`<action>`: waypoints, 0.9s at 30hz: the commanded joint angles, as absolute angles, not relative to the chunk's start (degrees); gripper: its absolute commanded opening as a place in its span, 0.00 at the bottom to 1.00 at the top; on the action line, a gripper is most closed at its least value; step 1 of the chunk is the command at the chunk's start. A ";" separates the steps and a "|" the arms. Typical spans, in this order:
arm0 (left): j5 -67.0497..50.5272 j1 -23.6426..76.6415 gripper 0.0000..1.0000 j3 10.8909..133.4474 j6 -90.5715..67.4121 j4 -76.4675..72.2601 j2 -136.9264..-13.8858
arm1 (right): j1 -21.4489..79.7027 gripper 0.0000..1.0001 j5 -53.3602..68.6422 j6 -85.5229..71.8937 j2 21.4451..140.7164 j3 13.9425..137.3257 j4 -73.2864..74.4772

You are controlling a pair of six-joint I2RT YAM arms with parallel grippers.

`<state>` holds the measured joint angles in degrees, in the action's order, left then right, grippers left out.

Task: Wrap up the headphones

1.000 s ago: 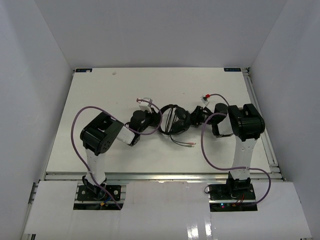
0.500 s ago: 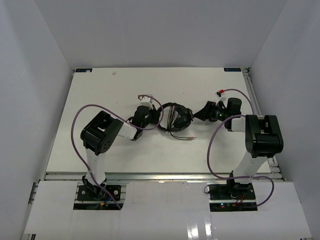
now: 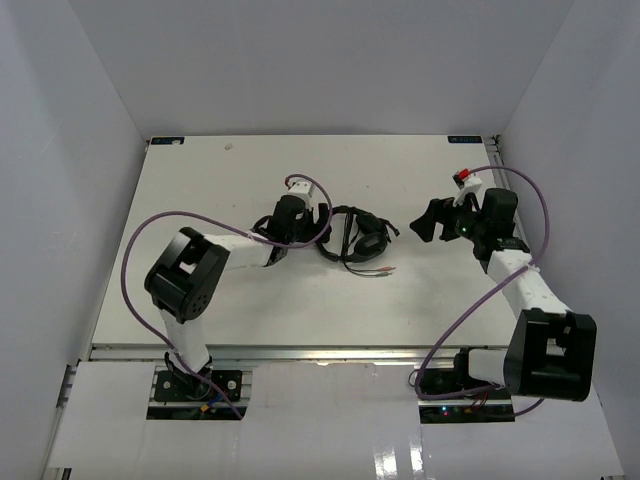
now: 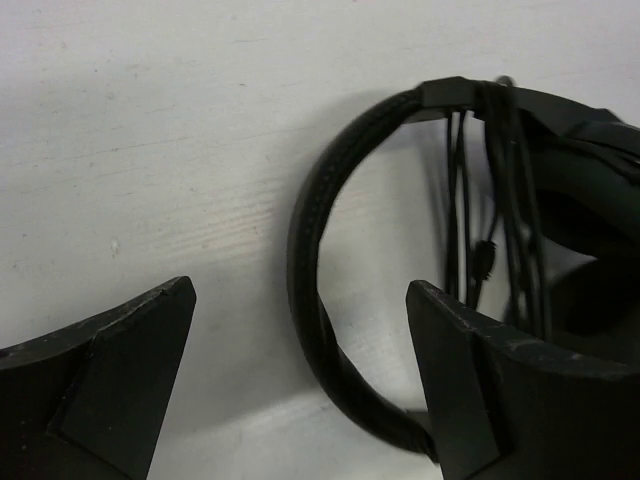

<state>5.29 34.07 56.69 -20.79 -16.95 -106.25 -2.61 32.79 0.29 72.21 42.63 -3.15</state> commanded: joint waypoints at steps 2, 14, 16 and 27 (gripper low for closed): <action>-2.96 34.19 0.98 52.74 -14.87 -11.70 -87.48 | -2.99 0.90 30.08 9.66 60.25 43.95 8.43; -12.98 33.42 0.98 33.74 -0.52 -6.39 -51.42 | -4.31 0.90 13.11 4.99 43.85 38.00 10.74; -11.28 33.49 0.98 29.15 -0.18 -6.85 -44.36 | -5.45 0.90 12.28 3.60 42.70 36.15 9.79; -4.18 33.66 0.98 23.73 1.49 -5.88 -28.39 | -14.40 0.90 17.78 -1.73 35.41 26.01 4.74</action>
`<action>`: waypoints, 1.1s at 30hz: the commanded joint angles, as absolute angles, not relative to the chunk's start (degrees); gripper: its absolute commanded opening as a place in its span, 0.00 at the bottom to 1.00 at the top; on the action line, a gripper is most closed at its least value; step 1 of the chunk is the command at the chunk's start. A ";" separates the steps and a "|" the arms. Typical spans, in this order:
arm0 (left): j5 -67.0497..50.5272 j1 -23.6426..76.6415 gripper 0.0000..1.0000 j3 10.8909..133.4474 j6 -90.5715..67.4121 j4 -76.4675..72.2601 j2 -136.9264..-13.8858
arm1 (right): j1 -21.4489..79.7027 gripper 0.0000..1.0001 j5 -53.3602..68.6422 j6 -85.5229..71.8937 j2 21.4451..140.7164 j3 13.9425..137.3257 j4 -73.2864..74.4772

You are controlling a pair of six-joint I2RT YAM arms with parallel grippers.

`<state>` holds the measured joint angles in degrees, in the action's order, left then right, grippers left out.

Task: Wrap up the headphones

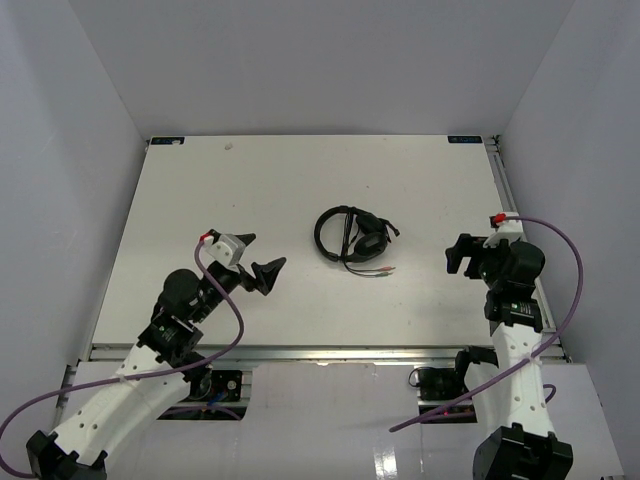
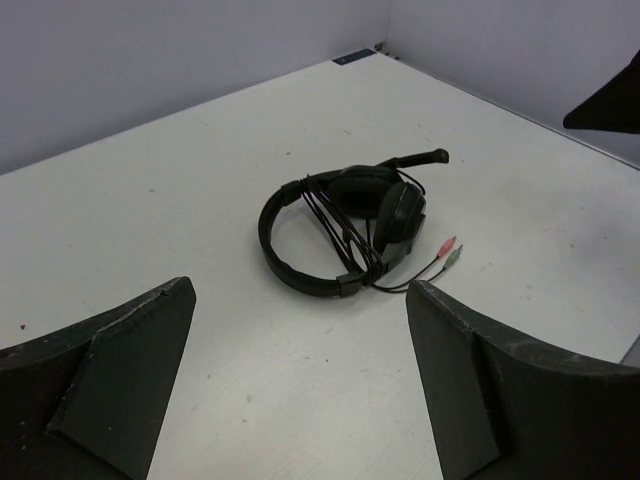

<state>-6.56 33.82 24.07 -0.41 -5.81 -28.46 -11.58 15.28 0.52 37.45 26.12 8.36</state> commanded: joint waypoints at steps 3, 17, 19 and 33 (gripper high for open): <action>-4.94 33.66 0.98 24.17 1.52 -5.60 -29.07 | -16.53 0.90 19.55 -2.51 35.38 25.84 4.55; -4.04 33.66 0.98 23.83 2.80 -5.79 -28.75 | -19.07 0.90 19.58 -3.69 36.39 25.84 3.44; -4.04 33.66 0.98 23.73 2.90 -5.89 -28.89 | -19.25 0.90 19.60 -3.69 36.32 25.58 2.95; -5.18 33.66 0.98 23.64 2.90 -5.98 -29.80 | -20.03 0.90 19.77 -4.39 36.22 25.75 2.72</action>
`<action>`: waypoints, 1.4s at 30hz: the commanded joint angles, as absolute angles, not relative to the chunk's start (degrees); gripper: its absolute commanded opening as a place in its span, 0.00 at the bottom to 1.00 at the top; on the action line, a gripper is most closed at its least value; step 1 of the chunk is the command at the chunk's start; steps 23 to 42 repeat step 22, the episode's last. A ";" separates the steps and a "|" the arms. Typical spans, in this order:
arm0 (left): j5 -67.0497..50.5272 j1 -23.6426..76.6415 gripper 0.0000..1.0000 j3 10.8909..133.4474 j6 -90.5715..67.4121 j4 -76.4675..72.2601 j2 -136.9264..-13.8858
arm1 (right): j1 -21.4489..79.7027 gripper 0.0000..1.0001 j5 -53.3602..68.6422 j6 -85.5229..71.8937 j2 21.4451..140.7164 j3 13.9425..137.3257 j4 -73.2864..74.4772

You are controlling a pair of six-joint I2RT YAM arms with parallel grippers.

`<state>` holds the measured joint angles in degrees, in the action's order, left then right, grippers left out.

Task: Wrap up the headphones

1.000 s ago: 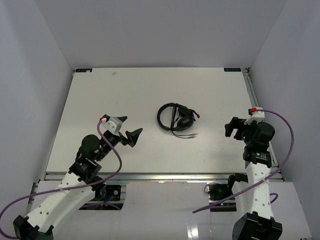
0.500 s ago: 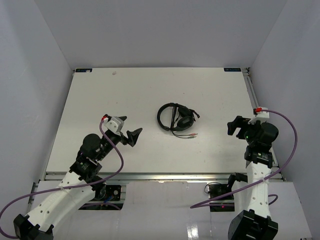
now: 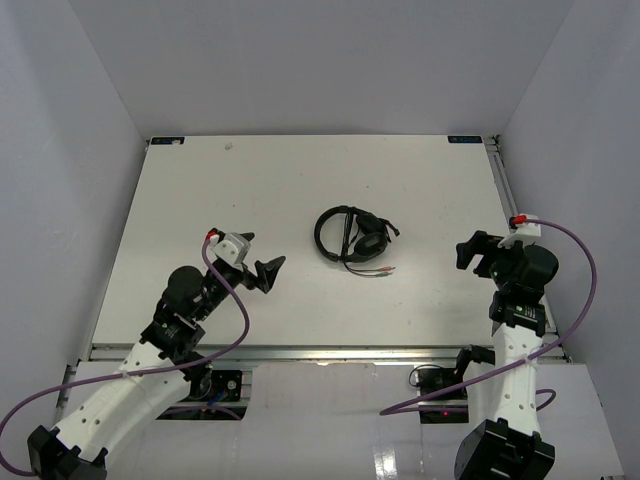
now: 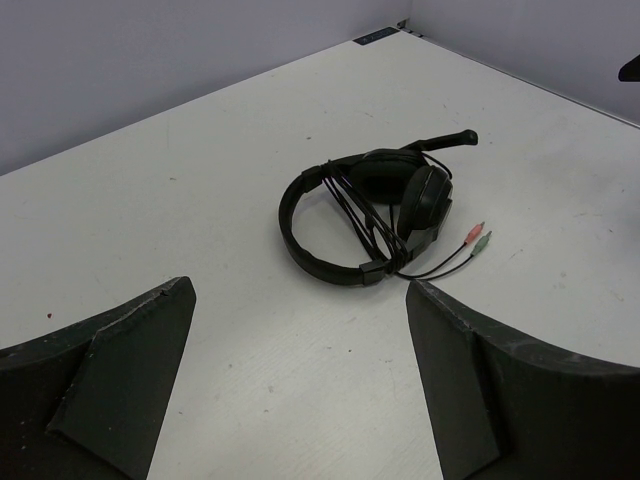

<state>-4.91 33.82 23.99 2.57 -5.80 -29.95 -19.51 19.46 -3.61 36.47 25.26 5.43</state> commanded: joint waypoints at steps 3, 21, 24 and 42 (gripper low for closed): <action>-5.38 33.66 0.98 23.77 2.99 -5.91 -29.49 | -20.15 0.90 19.95 -4.31 36.06 25.55 2.72; -6.15 33.66 0.98 24.03 3.11 -5.24 -29.44 | -21.13 0.90 19.42 -5.12 34.10 25.61 2.91; -6.17 33.66 0.98 24.08 3.18 -5.19 -29.42 | -21.18 0.90 19.64 -5.29 34.10 25.71 3.23; -6.17 33.66 0.98 24.08 3.18 -5.19 -29.42 | -21.18 0.90 19.64 -5.29 34.10 25.71 3.23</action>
